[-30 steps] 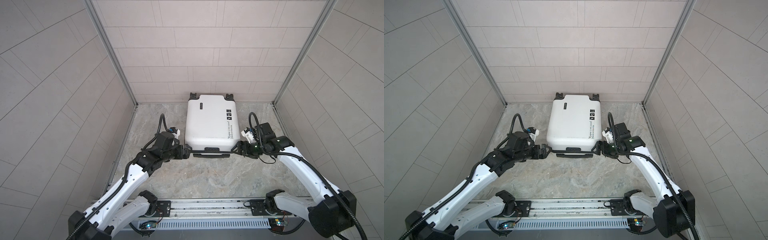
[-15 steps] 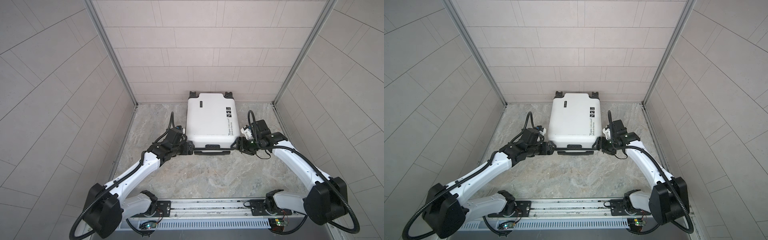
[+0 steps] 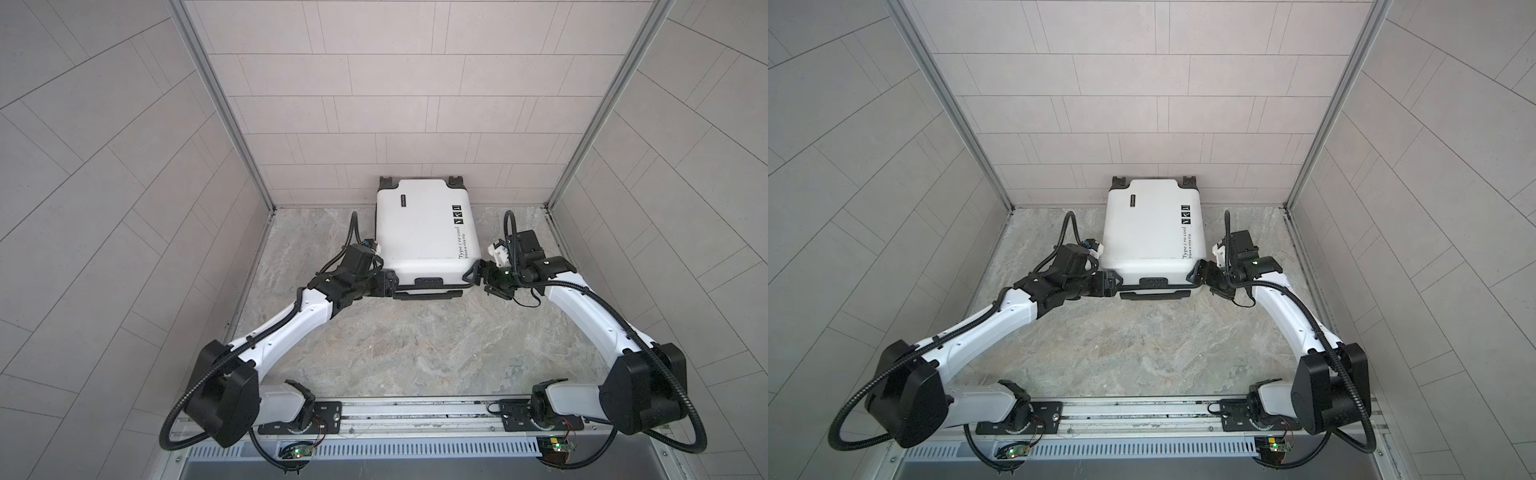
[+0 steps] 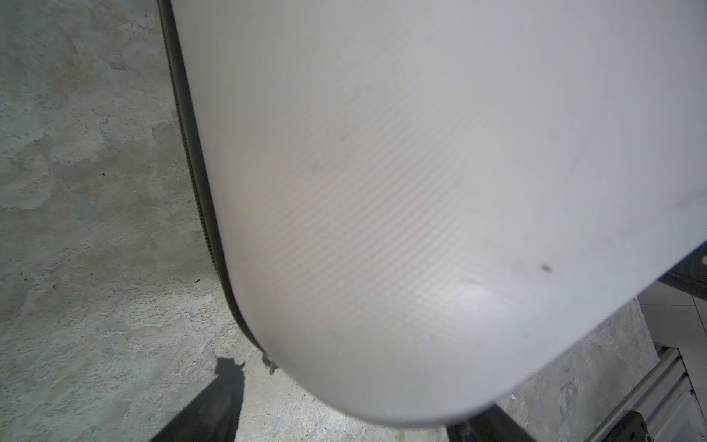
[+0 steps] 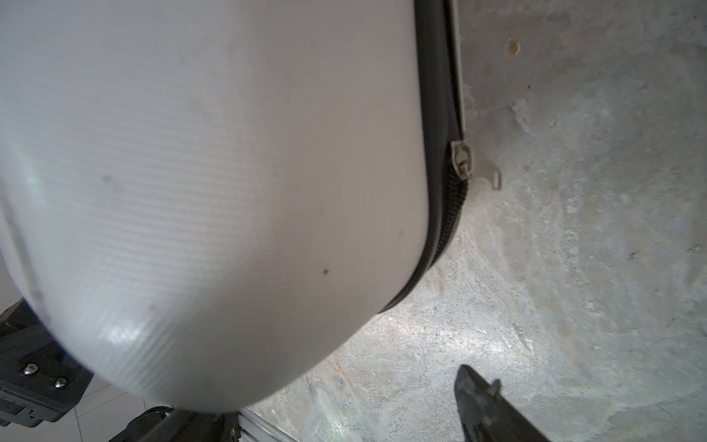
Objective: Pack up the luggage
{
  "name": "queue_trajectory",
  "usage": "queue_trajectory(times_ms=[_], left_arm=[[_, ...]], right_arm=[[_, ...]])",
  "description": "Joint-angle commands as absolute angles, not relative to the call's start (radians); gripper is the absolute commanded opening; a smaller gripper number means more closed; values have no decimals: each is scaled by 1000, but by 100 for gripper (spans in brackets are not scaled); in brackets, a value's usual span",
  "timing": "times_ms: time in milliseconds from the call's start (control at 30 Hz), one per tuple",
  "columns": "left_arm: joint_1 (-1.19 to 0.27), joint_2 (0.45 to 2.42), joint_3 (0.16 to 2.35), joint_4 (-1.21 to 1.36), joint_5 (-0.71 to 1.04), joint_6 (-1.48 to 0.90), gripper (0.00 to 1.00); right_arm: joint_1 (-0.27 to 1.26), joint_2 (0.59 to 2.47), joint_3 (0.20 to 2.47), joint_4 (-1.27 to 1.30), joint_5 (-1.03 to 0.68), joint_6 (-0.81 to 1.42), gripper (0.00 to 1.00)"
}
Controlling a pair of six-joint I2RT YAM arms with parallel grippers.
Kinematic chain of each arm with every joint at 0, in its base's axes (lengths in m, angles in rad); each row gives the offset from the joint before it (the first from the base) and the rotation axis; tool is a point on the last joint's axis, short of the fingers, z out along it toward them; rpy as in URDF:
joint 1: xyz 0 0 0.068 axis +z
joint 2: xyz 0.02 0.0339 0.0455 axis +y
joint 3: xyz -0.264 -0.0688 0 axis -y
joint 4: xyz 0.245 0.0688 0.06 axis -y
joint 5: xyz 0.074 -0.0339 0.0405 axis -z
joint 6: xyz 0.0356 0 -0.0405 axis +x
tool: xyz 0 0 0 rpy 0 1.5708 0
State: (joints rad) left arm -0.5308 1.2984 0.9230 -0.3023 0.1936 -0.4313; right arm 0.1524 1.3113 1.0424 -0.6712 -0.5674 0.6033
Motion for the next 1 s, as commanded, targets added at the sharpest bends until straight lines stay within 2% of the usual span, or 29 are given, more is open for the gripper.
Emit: queue_trajectory(times_ms=[0, 200, 300, 400, 533, 667, 733, 867, 967], left_arm=[[-532, 1220, 882, -295, 179, -384, 84], [-532, 1034, 749, -201, 118, -338, 87], [-533, 919, 669, -115, 57, -341, 92], [-531, 839, 636, -113, -24, -347, 100], [-531, 819, 639, -167, -72, -336, 100], [-530, 844, 627, -183, -18, -306, 99], [-530, 841, 591, -148, 4, -307, 95], [-529, 810, 478, -8, 34, -314, 90], [-531, 799, 408, 81, 43, -311, 84]], right_arm=[[130, 1267, 1056, -688, -548, 583, 96], [92, 1238, 1088, -737, -540, 548, 100], [71, 1230, 1124, -764, -518, 528, 100], [53, 1217, 1156, -785, -460, 517, 100], [15, 1210, 1183, -771, -445, 510, 100], [-48, 1229, 1210, -759, -490, 546, 100], [-63, 1243, 1231, -762, -534, 548, 99], [-61, 1246, 1261, -769, -554, 535, 83], [-62, 1222, 1250, -749, -544, 536, 81]])
